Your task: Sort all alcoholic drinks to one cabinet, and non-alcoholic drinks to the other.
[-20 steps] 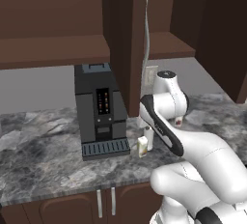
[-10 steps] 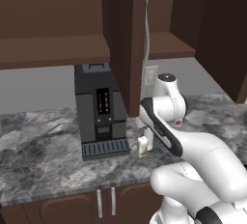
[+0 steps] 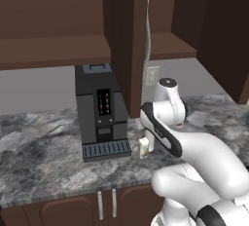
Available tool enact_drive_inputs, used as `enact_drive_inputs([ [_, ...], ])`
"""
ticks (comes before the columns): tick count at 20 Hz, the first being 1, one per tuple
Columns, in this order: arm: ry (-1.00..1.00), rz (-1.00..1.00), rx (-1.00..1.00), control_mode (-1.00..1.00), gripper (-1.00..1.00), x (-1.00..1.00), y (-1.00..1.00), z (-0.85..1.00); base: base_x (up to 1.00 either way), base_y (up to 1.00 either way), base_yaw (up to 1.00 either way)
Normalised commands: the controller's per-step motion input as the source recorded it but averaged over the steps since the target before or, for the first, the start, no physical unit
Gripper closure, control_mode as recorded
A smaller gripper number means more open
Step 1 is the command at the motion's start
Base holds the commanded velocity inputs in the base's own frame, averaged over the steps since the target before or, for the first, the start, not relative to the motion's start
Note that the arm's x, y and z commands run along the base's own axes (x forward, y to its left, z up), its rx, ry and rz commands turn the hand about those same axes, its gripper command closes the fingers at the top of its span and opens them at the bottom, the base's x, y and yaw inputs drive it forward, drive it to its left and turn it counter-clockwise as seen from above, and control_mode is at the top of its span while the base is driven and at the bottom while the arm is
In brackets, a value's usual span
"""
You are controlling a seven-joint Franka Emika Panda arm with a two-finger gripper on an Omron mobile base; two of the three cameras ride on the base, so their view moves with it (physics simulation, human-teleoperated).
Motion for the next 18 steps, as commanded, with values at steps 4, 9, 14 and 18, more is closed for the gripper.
enact_drive_inputs([
  [4,-0.03,0.00,0.00,-1.00,-1.00,0.15,0.01,-0.12,0.00,0.00,0.00],
  [9,-0.02,0.00,0.00,-1.00,-1.00,0.09,0.05,-0.09,0.00,0.00,0.00],
  [14,-0.03,0.00,0.00,-1.00,-1.00,0.06,0.05,-0.08,0.00,0.00,0.00],
  [18,-0.05,0.00,0.02,-1.00,-1.00,0.05,0.00,-0.04,0.00,0.00,0.00],
])
